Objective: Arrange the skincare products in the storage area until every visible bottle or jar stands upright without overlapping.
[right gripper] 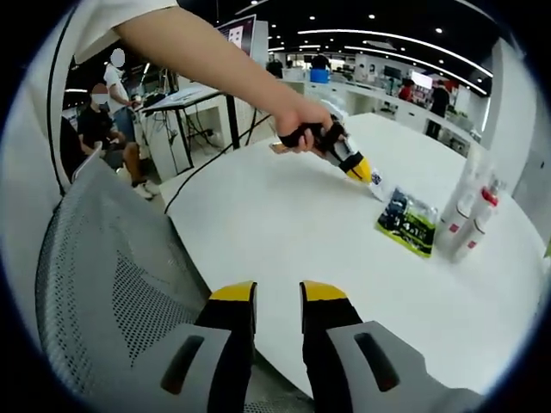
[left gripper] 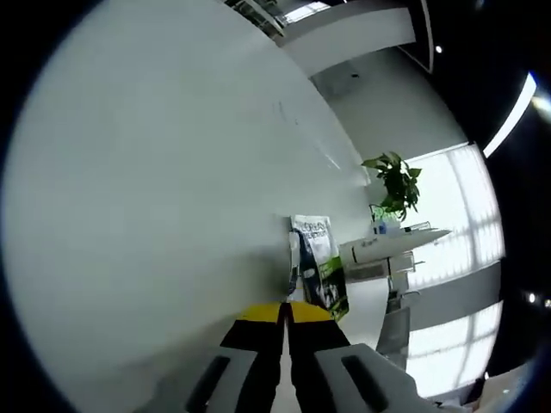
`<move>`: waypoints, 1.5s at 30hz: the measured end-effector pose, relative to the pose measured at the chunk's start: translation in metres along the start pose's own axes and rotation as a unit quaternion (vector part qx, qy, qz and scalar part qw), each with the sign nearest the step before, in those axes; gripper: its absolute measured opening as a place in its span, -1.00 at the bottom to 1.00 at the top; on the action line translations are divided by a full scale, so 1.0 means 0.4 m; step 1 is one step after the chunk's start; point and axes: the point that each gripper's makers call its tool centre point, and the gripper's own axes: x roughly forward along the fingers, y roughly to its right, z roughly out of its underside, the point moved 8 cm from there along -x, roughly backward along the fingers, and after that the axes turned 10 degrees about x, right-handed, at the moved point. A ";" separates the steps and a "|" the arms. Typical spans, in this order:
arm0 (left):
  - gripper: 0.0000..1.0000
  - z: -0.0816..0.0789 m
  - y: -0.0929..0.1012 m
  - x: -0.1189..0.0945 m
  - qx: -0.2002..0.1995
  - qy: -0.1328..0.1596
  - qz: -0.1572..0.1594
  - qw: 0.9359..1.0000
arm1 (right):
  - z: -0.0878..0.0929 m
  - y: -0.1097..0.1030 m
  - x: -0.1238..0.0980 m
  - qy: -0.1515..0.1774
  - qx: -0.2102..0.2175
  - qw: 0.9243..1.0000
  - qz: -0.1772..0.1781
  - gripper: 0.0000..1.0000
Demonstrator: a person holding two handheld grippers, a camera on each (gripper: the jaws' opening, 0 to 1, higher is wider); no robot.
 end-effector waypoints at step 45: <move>-0.46 -0.067 -0.014 -0.063 0.022 -0.089 -0.093 0.991 | -0.003 -0.004 -0.003 0.006 -0.008 1.000 -0.003 -0.61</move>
